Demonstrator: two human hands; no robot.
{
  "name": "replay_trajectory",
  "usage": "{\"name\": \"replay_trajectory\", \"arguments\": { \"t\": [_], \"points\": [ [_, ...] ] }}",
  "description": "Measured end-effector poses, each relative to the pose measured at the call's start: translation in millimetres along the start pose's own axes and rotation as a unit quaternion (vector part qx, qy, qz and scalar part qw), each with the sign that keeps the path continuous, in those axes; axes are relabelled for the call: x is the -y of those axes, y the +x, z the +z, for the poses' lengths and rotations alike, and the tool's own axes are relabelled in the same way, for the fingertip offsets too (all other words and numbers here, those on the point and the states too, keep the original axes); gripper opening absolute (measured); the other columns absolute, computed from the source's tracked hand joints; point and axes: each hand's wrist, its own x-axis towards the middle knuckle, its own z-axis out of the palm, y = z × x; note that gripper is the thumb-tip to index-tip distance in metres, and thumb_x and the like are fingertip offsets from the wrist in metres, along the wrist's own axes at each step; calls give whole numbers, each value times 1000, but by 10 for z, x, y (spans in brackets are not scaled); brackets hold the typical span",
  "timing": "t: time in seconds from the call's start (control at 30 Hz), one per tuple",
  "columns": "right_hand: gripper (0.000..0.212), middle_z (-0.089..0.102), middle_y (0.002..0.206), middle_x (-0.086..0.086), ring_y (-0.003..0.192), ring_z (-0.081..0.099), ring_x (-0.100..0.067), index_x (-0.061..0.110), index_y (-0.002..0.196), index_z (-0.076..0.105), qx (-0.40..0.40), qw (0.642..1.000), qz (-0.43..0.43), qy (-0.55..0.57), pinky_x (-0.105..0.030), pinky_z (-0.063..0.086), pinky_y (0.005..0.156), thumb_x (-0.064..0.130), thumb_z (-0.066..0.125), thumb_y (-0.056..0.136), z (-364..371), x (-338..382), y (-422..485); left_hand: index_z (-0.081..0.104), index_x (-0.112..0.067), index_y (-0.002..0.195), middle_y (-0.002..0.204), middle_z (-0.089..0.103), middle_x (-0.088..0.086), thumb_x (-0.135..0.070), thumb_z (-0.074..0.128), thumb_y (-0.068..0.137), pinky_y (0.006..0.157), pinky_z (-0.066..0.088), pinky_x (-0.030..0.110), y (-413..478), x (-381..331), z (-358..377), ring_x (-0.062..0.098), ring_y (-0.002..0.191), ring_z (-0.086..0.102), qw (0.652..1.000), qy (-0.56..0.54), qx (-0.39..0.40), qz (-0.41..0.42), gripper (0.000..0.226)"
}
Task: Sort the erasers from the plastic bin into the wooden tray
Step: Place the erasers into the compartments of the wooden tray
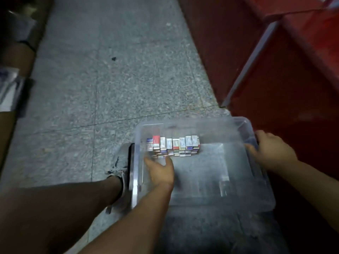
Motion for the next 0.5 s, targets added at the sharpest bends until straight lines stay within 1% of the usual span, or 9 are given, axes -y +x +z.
{"name": "replay_trajectory", "arguments": {
  "t": [0.03, 0.1, 0.17, 0.2, 0.23, 0.27, 0.33, 0.43, 0.5],
  "points": [
    [47, 58, 119, -18, 110, 56, -39, 11, 121, 50, -10, 1000, 4, 22, -41, 41, 75, 52, 52, 98, 78, 1, 42, 15, -4, 157, 153, 45, 20, -31, 68, 94, 109, 42, 38, 63, 43, 89, 37, 131, 53, 1000, -14, -8, -16, 86],
    [43, 59, 111, -18, 101, 57, -40, 12, 113, 47, -23, 998, 3, 66, -42, 43, 69, 50, 56, 96, 223, 31, 85, 19, -3, 156, 152, 46, 20, -34, 70, 92, 105, 43, 34, 185, 116, 260, 33, 128, 57, 997, -59, -28, -40, 87],
    [45, 59, 109, -18, 97, 58, -41, 12, 117, 43, -43, 996, 0, 83, -45, 48, 67, 49, 56, 94, 378, 62, 85, 20, -5, 156, 152, 46, 18, -37, 73, 91, 107, 41, 32, 307, 167, 422, 29, 128, 58, 990, -115, -48, -69, 90],
    [52, 58, 112, -19, 99, 58, -42, 10, 123, 41, -54, 995, -2, 82, -48, 51, 68, 51, 54, 94, 465, 63, 78, 20, -6, 156, 151, 47, 16, -35, 74, 91, 107, 41, 30, 374, 188, 481, 28, 128, 57, 985, -140, -58, -77, 89],
    [61, 56, 114, -19, 100, 58, -43, 9, 131, 38, -68, 995, -2, 76, -50, 53, 69, 55, 52, 94, 535, 66, 80, 25, -5, 153, 146, 51, 15, -33, 74, 91, 103, 42, 27, 447, 188, 535, 28, 126, 58, 981, -160, -68, -82, 83],
    [69, 55, 116, -19, 101, 57, -43, 7, 136, 35, -76, 995, 1, 69, -51, 53, 69, 59, 51, 92, 582, 64, 91, 34, -5, 146, 136, 57, 14, -30, 74, 91, 95, 43, 22, 515, 178, 578, 28, 121, 61, 978, -174, -82, -79, 73],
    [76, 54, 114, -20, 100, 58, -44, 5, 136, 36, -83, 995, 2, 56, -50, 54, 68, 63, 50, 90, 633, 70, 143, 43, -9, 127, 119, 64, 11, -24, 75, 91, 83, 45, 17, 643, 157, 654, 26, 107, 66, 970, -205, -111, -68, 50],
    [78, 55, 114, -23, 100, 58, -45, 5, 136, 35, -95, 993, 11, 62, -52, 55, 70, 62, 54, 87, 656, 106, 173, 43, -15, 121, 120, 65, 12, -21, 77, 89, 84, 53, 23, 759, 149, 748, 21, 100, 67, 956, -250, -141, -64, 46],
    [82, 55, 121, -25, 105, 58, -48, 5, 142, 31, -97, 993, 16, 61, -54, 55, 75, 61, 56, 87, 671, 121, 179, 44, -15, 123, 123, 64, 14, -22, 77, 89, 75, 52, 13, 815, 157, 790, 23, 103, 68, 949, -269, -154, -65, 48]
  ]
}}
